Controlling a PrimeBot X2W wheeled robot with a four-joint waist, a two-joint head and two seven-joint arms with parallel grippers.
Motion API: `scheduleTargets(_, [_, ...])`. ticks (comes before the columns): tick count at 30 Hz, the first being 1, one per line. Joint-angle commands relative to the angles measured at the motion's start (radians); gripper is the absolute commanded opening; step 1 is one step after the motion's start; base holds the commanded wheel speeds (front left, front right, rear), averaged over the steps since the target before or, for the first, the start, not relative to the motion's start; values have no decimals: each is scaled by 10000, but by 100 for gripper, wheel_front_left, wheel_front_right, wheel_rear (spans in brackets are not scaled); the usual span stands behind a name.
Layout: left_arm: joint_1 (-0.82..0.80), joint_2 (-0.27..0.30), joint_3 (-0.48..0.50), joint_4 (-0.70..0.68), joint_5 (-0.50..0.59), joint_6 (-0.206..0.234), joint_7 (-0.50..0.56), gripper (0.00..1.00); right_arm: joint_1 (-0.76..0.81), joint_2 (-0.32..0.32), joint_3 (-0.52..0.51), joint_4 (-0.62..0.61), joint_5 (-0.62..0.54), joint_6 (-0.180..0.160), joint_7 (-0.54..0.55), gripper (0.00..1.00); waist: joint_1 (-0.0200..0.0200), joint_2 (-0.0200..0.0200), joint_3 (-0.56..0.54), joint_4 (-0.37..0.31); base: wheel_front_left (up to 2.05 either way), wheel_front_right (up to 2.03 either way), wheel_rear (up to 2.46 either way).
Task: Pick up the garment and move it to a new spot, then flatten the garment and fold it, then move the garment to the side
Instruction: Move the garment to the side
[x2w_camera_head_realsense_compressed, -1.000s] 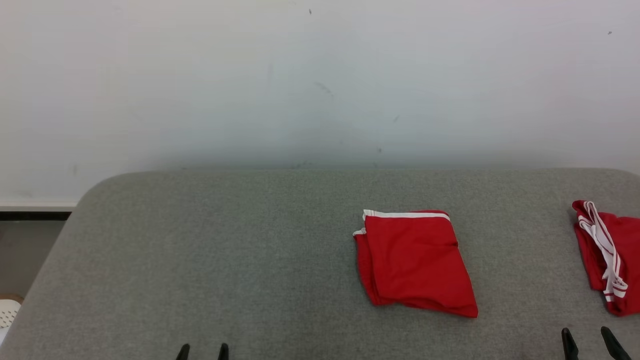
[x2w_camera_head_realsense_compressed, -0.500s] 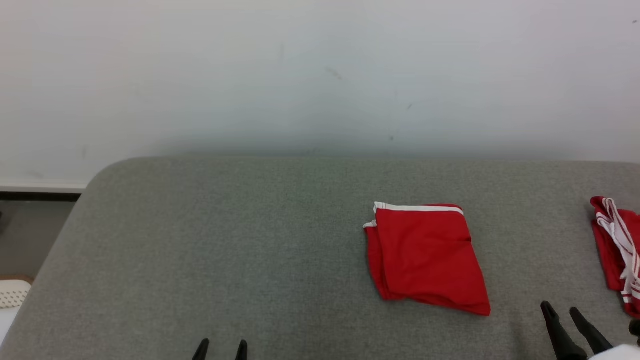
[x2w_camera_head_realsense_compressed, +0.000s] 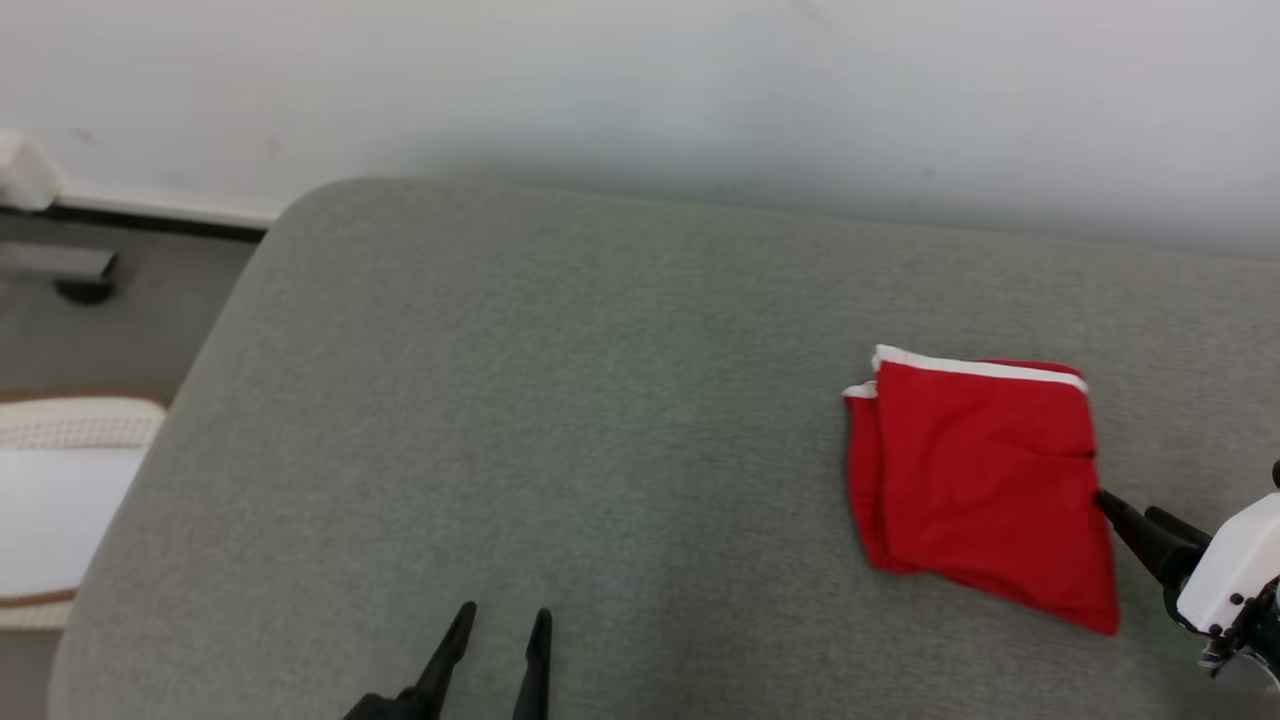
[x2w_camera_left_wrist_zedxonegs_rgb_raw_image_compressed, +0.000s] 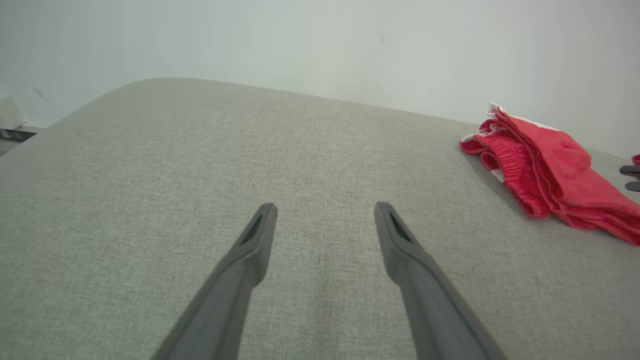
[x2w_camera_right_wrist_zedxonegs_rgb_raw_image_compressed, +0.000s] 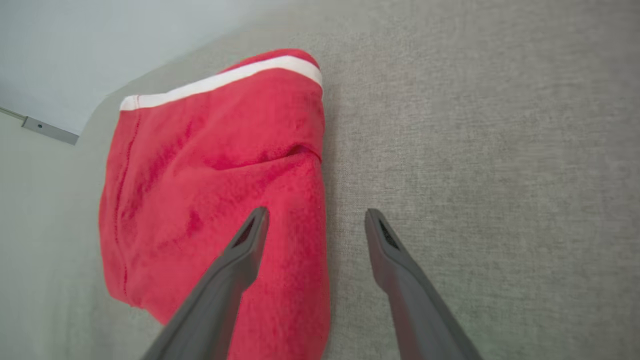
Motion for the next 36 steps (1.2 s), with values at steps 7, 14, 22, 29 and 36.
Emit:
scheduleTargets(7, [-270,33,-383,23,-283,280,2,100,-538,189,100,1065,93,-19,368,100,-1,-1,721,1092,0,0,0])
scheduleTargets(14, [-220,35,-520,-33,-419,463,2,100,-645,538,170,1075,585,-19,-140,0,-1,-1,627,836,0,0,0])
scheduleTargets(22, [-329,31,-344,-3,-231,361,2,100,-1191,-434,739,768,-115,-19,-497,0,-1,-1,530,-620,0,0,0])
scheduleTargets(29, [-892,35,-590,-87,-140,251,2,100,-2578,-2010,1107,764,-1411,-19,-83,0,-1,-1,1229,-1578,0,0,0])
scheduleTargets(36, [-1347,36,-707,1,67,183,2,100,-3485,-3175,840,1328,-1984,-20,367,0,-1,-1,2099,-1665,0,0,0])
